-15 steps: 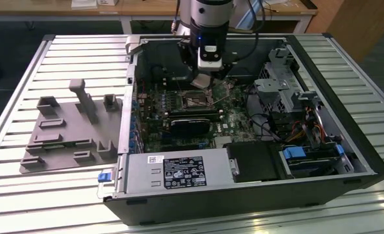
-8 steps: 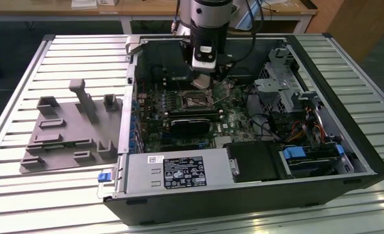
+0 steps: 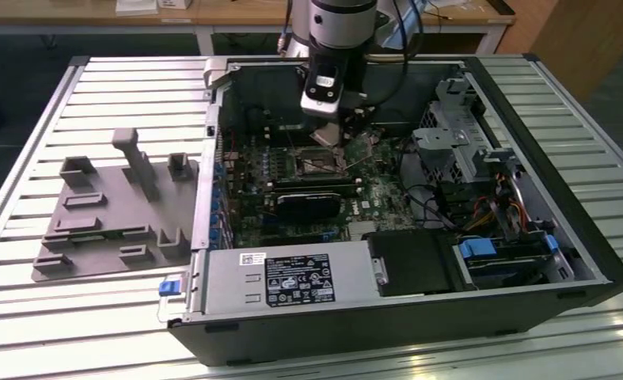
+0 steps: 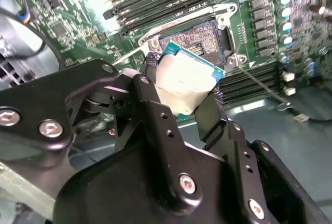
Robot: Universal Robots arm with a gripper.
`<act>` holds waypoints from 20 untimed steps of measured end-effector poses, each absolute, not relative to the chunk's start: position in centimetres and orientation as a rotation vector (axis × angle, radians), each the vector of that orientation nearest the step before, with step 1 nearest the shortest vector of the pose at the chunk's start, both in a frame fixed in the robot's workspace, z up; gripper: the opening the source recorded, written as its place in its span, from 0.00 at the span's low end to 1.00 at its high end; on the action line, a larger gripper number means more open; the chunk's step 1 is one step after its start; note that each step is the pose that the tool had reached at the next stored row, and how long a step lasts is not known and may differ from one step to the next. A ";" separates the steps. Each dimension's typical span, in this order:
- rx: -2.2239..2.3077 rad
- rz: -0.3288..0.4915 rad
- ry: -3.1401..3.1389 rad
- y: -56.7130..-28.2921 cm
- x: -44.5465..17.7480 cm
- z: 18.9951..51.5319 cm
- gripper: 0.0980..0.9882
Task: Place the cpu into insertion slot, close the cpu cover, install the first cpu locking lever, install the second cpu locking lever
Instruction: 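Place the cpu into insertion slot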
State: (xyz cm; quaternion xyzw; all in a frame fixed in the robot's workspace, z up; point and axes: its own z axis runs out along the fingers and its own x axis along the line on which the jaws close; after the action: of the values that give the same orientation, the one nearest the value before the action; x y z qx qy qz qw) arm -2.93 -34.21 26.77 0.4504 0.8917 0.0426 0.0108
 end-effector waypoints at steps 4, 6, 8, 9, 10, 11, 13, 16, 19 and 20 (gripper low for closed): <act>1.505 0.131 2.726 -34.2 -2.9 26.5 0.49; 1.553 0.131 2.697 -34.2 -2.9 26.4 0.49; 1.602 0.130 2.667 -34.2 -2.9 26.3 0.49; 1.626 0.129 2.652 -34.2 -2.9 26.2 0.49; 1.650 0.129 2.636 -34.2 -2.9 26.1 0.49; 1.673 0.129 2.620 -34.2 -2.9 26.1 0.49; 1.719 0.128 2.589 -34.2 -2.9 25.9 0.49; 1.789 0.126 2.538 -34.2 -2.9 25.7 0.49; 1.856 0.124 2.487 -34.2 -2.9 25.5 0.49; 1.878 0.124 2.470 -34.2 -2.9 25.4 0.49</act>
State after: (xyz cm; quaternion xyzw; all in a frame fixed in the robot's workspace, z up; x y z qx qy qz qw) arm -2.93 -34.21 25.43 0.6046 0.7953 0.0399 0.0184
